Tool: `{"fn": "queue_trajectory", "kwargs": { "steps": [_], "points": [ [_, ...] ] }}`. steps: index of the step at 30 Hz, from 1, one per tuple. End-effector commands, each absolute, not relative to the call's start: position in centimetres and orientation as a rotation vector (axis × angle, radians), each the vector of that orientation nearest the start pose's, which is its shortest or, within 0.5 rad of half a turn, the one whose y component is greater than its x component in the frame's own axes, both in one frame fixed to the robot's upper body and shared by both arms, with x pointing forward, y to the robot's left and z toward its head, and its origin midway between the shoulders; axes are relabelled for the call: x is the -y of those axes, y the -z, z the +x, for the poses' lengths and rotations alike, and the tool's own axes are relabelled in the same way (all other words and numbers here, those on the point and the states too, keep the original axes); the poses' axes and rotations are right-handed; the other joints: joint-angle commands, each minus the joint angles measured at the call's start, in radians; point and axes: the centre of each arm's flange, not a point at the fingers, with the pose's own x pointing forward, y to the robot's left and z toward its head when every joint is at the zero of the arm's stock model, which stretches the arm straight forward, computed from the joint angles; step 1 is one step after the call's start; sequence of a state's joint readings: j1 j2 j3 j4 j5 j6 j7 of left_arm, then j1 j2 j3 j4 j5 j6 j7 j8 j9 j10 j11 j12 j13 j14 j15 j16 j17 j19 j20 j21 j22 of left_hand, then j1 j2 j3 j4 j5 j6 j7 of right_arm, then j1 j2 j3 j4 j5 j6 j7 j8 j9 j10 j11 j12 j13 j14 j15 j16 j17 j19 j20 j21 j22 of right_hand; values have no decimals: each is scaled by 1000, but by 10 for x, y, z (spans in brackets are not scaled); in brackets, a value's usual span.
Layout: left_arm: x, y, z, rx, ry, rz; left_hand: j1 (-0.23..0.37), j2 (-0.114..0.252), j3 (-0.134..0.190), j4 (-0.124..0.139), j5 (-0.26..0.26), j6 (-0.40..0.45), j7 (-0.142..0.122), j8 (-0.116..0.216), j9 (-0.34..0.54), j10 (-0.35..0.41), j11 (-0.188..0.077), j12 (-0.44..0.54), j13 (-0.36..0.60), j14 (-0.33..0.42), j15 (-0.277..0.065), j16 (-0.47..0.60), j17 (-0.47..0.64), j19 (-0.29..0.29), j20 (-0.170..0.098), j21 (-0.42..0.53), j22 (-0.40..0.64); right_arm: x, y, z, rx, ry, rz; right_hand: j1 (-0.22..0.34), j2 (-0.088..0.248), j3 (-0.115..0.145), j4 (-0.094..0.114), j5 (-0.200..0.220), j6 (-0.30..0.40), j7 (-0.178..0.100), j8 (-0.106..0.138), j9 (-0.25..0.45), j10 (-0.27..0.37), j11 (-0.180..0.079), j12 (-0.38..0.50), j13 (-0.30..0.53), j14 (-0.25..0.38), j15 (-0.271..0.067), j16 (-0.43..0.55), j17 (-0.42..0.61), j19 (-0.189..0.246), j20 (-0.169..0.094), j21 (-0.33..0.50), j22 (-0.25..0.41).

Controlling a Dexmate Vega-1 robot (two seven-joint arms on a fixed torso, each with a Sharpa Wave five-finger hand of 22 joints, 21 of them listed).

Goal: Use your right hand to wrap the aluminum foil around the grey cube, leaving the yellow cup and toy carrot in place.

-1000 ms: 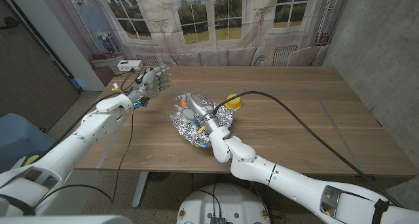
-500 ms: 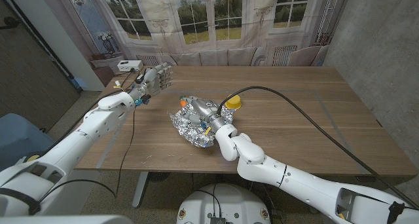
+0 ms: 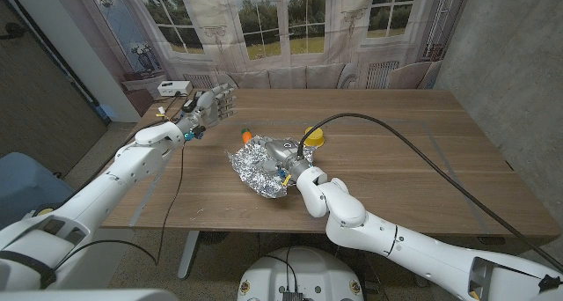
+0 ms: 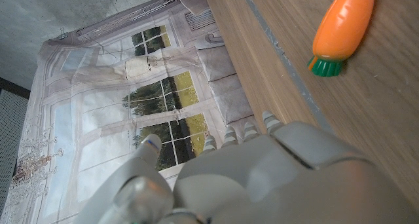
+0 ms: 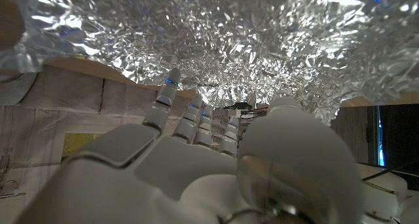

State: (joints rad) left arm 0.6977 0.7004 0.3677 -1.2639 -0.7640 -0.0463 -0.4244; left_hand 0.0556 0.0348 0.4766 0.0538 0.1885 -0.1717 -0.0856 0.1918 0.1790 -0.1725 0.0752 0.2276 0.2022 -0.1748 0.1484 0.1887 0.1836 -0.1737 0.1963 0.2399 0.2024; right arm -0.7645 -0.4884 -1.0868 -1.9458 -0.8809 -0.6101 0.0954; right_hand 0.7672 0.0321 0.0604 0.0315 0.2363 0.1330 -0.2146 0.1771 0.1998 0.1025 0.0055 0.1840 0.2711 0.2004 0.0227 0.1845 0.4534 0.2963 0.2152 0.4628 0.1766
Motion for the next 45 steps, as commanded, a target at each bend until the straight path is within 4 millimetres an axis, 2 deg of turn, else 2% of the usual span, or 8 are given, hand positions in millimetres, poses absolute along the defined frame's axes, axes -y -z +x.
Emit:
{"fn": "queue_trajectory", "kwargs": {
  "steps": [1,23,26,30,34,37,42,45],
  "points": [
    [-334,-27,651,427,493,123,-11,2,-3,3,7,-101,-4,-4,2,-101,3,-4,5,-71,3,2,4,-11,7,1,5,-15,94,516,562,-282,-1596,39,-5,8,-31,14,-46,-6,0,1,-50,-10,-2,0,-33,-1,3,-15,-14,0,-20,1],
    [-328,-30,653,406,514,123,-14,14,-3,9,10,-93,-11,-1,2,-103,4,-5,6,-72,3,2,4,-12,12,0,6,-29,110,532,429,-268,-1808,76,-19,-14,-76,62,-233,-7,5,0,-309,-36,-4,-5,-188,15,6,-64,-12,1,-98,-1],
    [-328,-30,654,404,514,124,-15,15,-3,11,10,-89,-16,0,2,-103,5,-5,6,-72,3,2,4,-11,12,1,6,-31,110,537,398,-276,-1828,109,-7,-8,-94,72,-271,-7,6,1,-360,-41,0,-6,-196,6,13,-76,41,-3,-94,2],
    [-330,-30,654,405,510,125,-16,16,-4,12,10,-87,-18,1,2,-102,5,-4,6,-73,3,2,5,-11,13,1,6,-31,113,542,398,-254,-1835,152,15,-5,-117,83,-291,-8,20,7,-385,-55,20,-8,-179,-27,31,-94,190,-14,-62,4],
    [-330,-31,656,404,516,127,-18,18,-5,15,11,-83,-21,2,2,-101,5,-4,6,-74,3,2,5,-16,13,-1,6,-27,114,547,408,-232,-1814,204,46,1,-139,87,-257,-8,38,13,-338,-87,46,-10,-108,-74,66,-92,348,-72,-24,5],
    [-330,-32,657,406,516,131,-19,18,-5,16,11,-81,-23,2,2,-102,5,-4,6,-74,3,2,5,-14,13,0,6,-24,116,547,471,-180,-1781,281,75,14,-168,85,-176,-8,63,20,-217,-125,93,-9,30,-131,134,-68,480,-169,23,13],
    [-329,-34,660,406,518,129,-22,19,-7,19,12,-78,-24,2,2,-103,5,-4,6,-77,3,2,5,-13,11,0,6,-16,118,550,519,-145,-1709,435,93,41,-197,78,125,-4,166,43,-76,-132,136,-14,159,-188,194,-37,604,-309,110,30],
    [-329,-35,662,406,518,130,-23,19,-8,20,12,-78,-24,2,2,-104,6,-5,6,-78,3,1,5,-15,12,-1,6,-11,120,551,553,-132,-1667,502,98,56,-195,68,294,-2,225,48,9,-106,157,-17,236,-216,217,-26,633,-340,158,35]
  ]
}}
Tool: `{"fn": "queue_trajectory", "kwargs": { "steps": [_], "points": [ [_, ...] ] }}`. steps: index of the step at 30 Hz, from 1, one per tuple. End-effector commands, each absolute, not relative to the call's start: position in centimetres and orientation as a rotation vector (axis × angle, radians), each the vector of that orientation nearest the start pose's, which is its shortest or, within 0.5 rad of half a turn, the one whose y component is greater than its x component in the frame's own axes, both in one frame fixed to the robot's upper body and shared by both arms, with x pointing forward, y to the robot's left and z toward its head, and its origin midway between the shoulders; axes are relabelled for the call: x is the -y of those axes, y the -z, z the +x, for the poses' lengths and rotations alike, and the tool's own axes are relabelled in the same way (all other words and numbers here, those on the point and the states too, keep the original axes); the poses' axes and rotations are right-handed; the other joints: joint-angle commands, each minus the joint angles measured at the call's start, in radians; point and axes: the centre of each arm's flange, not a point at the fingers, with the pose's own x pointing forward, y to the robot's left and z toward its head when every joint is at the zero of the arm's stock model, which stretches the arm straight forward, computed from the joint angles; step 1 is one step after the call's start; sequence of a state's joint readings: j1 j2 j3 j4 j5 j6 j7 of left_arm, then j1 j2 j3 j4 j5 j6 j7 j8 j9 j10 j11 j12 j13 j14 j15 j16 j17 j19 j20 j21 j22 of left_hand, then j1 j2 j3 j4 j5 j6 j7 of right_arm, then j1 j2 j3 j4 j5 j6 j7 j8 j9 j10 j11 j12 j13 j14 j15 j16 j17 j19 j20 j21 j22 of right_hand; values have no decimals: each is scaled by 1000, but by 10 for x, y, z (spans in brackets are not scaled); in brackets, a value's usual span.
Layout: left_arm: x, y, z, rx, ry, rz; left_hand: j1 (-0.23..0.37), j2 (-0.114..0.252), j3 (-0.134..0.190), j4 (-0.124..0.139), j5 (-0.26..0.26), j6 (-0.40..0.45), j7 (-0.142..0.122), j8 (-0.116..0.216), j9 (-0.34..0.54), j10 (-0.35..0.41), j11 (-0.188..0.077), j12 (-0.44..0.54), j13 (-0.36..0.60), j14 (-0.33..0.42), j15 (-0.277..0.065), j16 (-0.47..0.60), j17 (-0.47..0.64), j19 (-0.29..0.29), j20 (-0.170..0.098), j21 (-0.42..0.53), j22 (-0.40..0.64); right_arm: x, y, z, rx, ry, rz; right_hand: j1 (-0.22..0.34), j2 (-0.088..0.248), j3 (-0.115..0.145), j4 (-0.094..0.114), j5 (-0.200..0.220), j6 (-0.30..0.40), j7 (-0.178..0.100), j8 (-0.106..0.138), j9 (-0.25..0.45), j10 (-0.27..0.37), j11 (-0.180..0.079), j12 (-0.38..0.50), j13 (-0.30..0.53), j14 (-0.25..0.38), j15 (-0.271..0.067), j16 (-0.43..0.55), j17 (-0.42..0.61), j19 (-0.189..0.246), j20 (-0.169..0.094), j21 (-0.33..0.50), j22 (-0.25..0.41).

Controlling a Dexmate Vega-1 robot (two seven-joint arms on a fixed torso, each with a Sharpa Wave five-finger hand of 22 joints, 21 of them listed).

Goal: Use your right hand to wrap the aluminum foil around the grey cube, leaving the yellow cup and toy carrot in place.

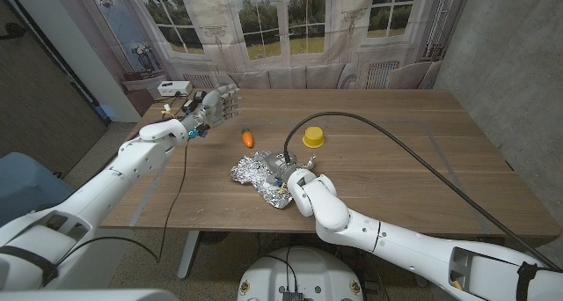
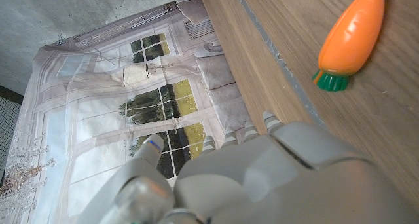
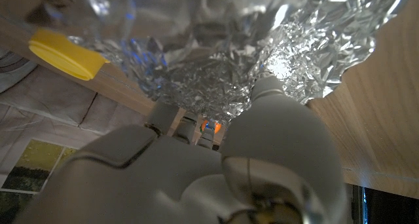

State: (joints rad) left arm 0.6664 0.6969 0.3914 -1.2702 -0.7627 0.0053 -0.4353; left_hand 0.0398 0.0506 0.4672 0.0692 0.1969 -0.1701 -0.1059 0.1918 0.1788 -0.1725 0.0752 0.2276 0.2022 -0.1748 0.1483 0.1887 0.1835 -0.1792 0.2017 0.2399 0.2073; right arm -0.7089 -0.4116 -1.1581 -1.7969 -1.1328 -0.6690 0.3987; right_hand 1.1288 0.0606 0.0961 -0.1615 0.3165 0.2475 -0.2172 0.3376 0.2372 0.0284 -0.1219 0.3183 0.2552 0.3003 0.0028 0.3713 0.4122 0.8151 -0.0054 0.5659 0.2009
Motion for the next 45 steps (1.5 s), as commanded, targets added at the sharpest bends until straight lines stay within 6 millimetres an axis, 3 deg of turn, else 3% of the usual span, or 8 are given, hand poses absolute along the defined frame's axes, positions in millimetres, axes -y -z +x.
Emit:
{"fn": "queue_trajectory", "kwargs": {
  "steps": [1,14,22,25,28,30,33,45],
  "points": [
    [-328,-36,662,406,518,131,-8,3,1,5,3,-79,-4,2,2,-104,6,-5,6,-79,4,1,6,-10,7,-1,1,-10,120,551,569,-128,-1649,157,77,28,-1,-14,207,1,73,11,107,24,29,-2,151,-200,34,19,124,-126,68,12],
    [-326,-40,667,409,521,138,-12,1,-4,11,4,-78,0,0,2,-106,6,-5,6,-83,3,1,6,-12,6,-2,2,-1,122,551,631,-79,-1549,272,82,61,9,-66,471,173,191,32,414,101,157,37,384,-229,67,69,141,-204,209,17],
    [-326,-40,668,409,519,138,-14,1,-6,13,5,-77,2,0,2,-108,5,-6,6,-87,3,0,6,-13,4,-2,2,-2,122,554,549,-25,-1562,298,80,57,12,-84,488,222,191,29,471,130,193,56,461,-231,87,93,154,-208,263,20],
    [-326,-41,668,408,517,139,-14,0,-7,14,5,-77,3,0,2,-109,6,-6,6,-87,3,0,6,-15,3,-3,2,-4,120,554,510,-7,-1579,256,73,40,41,-98,409,199,149,22,413,135,166,54,436,-218,41,75,158,-206,300,18],
    [-326,-41,668,408,519,141,-14,0,-8,15,5,-77,3,0,2,-108,6,-6,6,-89,3,-1,6,-15,4,-3,2,-6,120,553,467,12,-1646,122,30,-17,95,-97,221,109,44,3,263,113,76,32,311,-166,-43,56,107,-113,326,-9],
    [-326,-41,668,409,518,140,-14,0,-9,15,5,-77,3,-1,2,-109,6,-6,6,-90,4,-1,6,-17,4,-4,2,-6,120,554,454,-1,-1648,59,26,-40,118,-78,70,72,-45,-16,198,104,19,16,202,-130,-84,58,-33,23,274,-27],
    [-327,-41,668,410,517,138,-14,0,-9,16,6,-76,3,0,2,-109,6,-6,6,-91,4,-1,6,-17,4,-3,2,-5,119,553,461,4,-1650,21,7,-60,126,-64,1,45,-92,-24,135,91,-23,8,131,-91,-115,53,-154,103,208,-32],
    [-325,-41,669,408,521,137,-14,0,-12,19,7,-77,1,-2,2,-111,6,-6,6,-92,5,0,6,-15,5,-3,2,14,97,543,490,-52,-1498,-172,17,-125,213,-37,-129,-1,-148,-29,10,82,-95,-5,-32,-15,-163,36,-320,222,37,-34]
  ]
}}
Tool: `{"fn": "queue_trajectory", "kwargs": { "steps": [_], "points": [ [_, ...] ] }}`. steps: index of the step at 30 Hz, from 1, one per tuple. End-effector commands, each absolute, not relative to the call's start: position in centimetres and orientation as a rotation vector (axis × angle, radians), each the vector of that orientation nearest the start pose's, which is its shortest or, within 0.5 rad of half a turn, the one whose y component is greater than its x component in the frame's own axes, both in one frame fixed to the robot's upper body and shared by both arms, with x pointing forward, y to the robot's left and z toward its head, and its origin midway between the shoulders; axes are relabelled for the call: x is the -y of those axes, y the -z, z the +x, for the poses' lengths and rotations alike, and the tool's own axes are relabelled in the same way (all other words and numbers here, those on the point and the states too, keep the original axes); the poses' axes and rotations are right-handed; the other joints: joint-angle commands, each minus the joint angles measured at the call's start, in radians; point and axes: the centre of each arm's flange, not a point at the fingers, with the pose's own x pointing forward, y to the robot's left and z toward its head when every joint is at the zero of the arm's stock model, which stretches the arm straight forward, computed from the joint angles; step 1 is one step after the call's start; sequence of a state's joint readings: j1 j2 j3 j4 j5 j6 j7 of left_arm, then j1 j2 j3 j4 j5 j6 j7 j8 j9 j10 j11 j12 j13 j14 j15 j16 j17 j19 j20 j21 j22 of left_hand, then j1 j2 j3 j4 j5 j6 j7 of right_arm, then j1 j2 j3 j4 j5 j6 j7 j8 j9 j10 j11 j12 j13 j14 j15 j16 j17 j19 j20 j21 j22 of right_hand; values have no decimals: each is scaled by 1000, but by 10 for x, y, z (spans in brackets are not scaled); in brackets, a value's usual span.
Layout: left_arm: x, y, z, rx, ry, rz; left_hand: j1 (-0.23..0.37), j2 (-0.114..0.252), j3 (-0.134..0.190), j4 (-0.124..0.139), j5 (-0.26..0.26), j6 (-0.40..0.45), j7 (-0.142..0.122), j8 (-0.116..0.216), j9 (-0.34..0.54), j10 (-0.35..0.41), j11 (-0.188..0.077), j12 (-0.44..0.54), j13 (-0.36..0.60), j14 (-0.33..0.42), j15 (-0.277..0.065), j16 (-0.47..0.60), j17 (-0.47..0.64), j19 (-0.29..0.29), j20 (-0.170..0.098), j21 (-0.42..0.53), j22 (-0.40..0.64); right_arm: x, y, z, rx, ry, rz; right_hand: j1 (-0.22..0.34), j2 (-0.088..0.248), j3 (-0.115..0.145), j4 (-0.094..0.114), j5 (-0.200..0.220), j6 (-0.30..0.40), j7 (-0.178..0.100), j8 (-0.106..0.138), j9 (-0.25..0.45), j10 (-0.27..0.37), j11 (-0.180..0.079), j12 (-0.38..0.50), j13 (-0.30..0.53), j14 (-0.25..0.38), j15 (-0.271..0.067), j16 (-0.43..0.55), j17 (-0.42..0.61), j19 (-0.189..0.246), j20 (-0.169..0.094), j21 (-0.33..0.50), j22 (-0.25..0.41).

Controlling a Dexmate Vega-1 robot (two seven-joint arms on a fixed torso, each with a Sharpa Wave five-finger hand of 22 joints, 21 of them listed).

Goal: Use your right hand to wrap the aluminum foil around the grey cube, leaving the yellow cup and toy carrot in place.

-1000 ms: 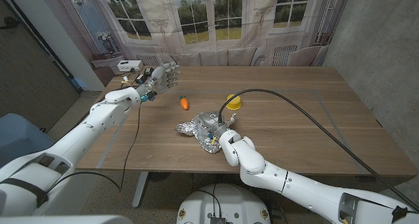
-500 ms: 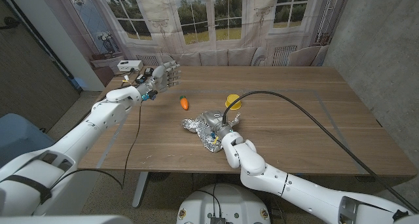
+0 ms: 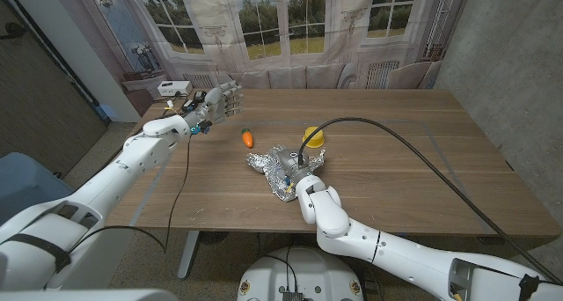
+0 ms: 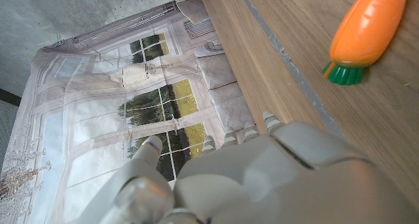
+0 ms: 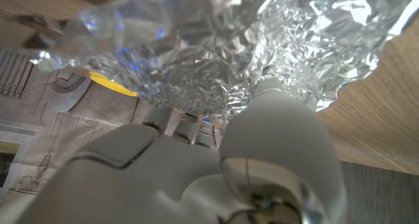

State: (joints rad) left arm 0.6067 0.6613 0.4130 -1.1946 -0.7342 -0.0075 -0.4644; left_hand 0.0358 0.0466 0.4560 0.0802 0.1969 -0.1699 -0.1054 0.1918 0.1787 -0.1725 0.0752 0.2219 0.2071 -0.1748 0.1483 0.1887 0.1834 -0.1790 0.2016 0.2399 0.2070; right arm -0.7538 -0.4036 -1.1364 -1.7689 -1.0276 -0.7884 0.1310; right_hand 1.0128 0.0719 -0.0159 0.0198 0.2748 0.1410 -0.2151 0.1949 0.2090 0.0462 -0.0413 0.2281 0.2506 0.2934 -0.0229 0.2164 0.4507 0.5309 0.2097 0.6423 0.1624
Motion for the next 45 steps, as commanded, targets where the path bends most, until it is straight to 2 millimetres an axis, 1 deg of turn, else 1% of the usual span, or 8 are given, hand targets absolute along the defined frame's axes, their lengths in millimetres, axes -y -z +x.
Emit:
{"fn": "queue_trajectory", "kwargs": {
  "steps": [1,9,16,19,21,24,30,45],
  "points": [
    [-325,-41,669,408,521,137,-10,4,-1,8,7,-78,0,-2,2,-111,6,0,1,-92,4,0,6,-15,5,-3,3,17,94,541,496,-60,-1475,-74,2,-20,39,3,-30,-4,-6,0,-8,2,-5,-1,-28,14,-8,-5,-48,8,-52,4],
    [-325,-42,669,416,521,137,-8,3,-3,8,7,-81,-2,-3,2,-115,5,-2,1,-94,4,0,5,-16,3,-3,2,34,72,524,577,-131,-1332,-143,-6,-47,66,-1,-15,-4,8,1,15,9,2,-3,-18,29,0,-21,-67,6,-98,6],
    [-325,-42,669,423,529,130,-7,3,-3,8,8,-79,-3,-3,2,-114,6,-1,1,-92,3,1,5,-16,4,-3,2,40,58,518,598,-206,-1347,-90,16,-20,26,8,15,-5,15,0,35,10,1,-6,24,21,12,-48,64,-7,-86,11],
    [-325,-41,670,423,531,126,-6,3,-4,8,8,-79,-3,-3,2,-114,6,-1,1,-91,5,1,5,-16,4,-3,2,43,47,517,591,-254,-1389,-2,56,32,-30,9,53,-7,25,1,37,-10,-2,-7,21,3,13,-56,102,1,-100,8],
    [-324,-40,670,421,536,117,-6,3,-4,8,8,-79,-3,-3,2,-114,4,-1,1,-91,5,2,5,-13,5,-2,2,45,39,518,566,-328,-1417,76,87,85,-84,-6,76,-7,29,3,33,-28,-6,-7,3,-1,9,-58,68,3,-139,7],
    [-325,-39,670,420,536,117,-6,3,-5,9,8,-78,-3,-3,2,-115,4,-1,1,-90,5,2,5,-16,6,-3,2,45,27,518,537,-428,-1492,112,86,121,-119,-40,82,-7,25,4,7,-43,-17,-6,-47,5,-8,-63,-2,8,-195,5],
    [-327,-36,670,421,544,98,-6,3,-6,9,9,-77,-5,-2,2,-113,2,0,1,-87,5,3,5,-14,8,-2,2,39,6,511,529,-424,-1676,7,13,88,-107,-72,25,-7,5,3,-43,-68,-23,1,-173,34,-27,-80,-165,11,-337,6],
    [-325,-31,664,426,536,88,-6,3,-9,12,10,-72,-13,-1,2,-112,4,1,1,-87,4,3,5,-10,9,-1,2,16,0,492,411,-385,-2122,53,12,139,-162,-73,-94,-6,-10,2,-231,-35,-49,7,-333,82,-31,-105,-260,12,-441,11]
  ]
}}
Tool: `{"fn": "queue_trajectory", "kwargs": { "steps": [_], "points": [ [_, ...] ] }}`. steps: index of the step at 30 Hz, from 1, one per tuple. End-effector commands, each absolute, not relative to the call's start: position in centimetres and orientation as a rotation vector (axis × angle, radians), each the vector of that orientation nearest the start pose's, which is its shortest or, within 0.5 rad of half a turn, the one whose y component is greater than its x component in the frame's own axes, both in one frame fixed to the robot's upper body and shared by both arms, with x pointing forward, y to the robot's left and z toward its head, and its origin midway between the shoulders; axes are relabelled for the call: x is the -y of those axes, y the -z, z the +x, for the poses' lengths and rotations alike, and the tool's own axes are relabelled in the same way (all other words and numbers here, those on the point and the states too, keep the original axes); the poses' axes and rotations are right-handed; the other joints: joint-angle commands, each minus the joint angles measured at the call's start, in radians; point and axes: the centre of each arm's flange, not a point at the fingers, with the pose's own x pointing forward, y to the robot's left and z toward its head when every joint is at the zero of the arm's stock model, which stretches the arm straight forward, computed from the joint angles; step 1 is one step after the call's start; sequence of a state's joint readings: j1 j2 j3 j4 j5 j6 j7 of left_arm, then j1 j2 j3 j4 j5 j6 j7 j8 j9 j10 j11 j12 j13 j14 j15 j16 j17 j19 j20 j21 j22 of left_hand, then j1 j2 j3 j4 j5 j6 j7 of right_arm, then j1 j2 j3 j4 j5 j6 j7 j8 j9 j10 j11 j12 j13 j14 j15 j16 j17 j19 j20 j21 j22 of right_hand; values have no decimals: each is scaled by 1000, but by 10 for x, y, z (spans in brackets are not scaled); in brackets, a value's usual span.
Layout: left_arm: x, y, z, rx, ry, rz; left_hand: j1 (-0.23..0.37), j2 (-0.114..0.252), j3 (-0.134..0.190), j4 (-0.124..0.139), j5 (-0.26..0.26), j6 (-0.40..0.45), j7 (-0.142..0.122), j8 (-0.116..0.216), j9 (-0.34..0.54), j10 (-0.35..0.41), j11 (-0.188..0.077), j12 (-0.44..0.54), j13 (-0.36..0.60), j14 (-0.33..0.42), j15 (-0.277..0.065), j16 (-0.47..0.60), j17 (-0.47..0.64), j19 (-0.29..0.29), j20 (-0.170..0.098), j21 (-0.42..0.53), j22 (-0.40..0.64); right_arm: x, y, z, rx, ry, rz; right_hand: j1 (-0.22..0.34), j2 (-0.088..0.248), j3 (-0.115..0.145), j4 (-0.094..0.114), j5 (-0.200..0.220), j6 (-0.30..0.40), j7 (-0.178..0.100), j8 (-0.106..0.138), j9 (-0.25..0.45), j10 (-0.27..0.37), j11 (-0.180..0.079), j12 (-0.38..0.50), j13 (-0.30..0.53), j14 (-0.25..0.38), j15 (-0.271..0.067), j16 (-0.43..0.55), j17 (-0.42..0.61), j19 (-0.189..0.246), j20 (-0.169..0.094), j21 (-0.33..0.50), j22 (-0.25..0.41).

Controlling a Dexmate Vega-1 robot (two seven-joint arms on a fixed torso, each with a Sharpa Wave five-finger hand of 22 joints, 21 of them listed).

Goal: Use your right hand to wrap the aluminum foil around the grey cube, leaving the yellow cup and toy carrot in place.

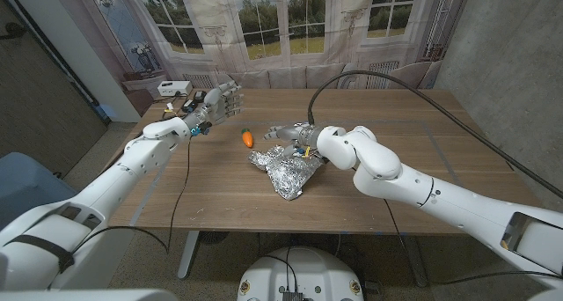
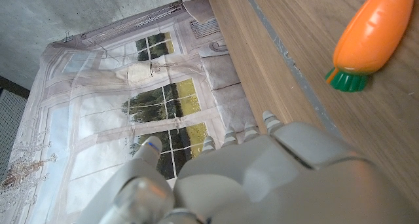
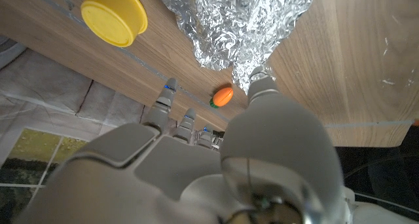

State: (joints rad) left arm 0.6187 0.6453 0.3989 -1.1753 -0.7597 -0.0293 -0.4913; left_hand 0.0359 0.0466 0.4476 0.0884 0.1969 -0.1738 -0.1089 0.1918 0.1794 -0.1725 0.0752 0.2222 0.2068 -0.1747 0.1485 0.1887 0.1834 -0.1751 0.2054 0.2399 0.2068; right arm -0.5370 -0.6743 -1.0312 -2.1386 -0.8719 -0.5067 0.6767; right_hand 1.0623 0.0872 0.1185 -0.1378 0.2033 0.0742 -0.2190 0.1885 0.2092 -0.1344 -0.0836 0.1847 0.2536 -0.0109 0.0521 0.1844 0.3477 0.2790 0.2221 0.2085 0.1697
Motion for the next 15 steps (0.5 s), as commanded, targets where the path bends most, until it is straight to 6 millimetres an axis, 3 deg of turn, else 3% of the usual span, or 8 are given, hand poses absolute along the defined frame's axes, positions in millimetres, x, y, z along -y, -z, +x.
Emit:
{"fn": "queue_trajectory", "kwargs": {
  "steps": [1,9,15],
  "points": [
    [-325,-31,664,427,534,89,-6,2,-1,4,10,-67,-10,-1,1,-112,4,1,2,-87,4,3,5,-13,5,-1,3,14,3,492,408,-389,-2137,1,-5,4,-4,-1,-30,-2,-4,2,-55,6,-6,4,-30,7,1,-3,-8,0,-8,3],
    [-321,-32,659,428,534,93,-7,2,-3,6,11,-66,-17,-1,1,-113,3,1,2,-87,5,3,5,-11,6,0,3,5,19,493,428,-434,-2220,-7,-12,2,-2,8,-55,-3,-4,2,-80,-5,-1,5,-34,-2,8,-6,4,-2,-7,5],
    [-318,-29,657,423,534,92,-7,1,-5,7,11,-67,-18,-2,1,-112,4,1,2,-88,5,3,5,-12,6,0,3,-1,21,498,455,-475,-2255,23,5,26,-15,21,-107,-3,-6,1,-111,-20,6,6,-46,-10,12,-11,26,-2,-5,6]
  ]
}}
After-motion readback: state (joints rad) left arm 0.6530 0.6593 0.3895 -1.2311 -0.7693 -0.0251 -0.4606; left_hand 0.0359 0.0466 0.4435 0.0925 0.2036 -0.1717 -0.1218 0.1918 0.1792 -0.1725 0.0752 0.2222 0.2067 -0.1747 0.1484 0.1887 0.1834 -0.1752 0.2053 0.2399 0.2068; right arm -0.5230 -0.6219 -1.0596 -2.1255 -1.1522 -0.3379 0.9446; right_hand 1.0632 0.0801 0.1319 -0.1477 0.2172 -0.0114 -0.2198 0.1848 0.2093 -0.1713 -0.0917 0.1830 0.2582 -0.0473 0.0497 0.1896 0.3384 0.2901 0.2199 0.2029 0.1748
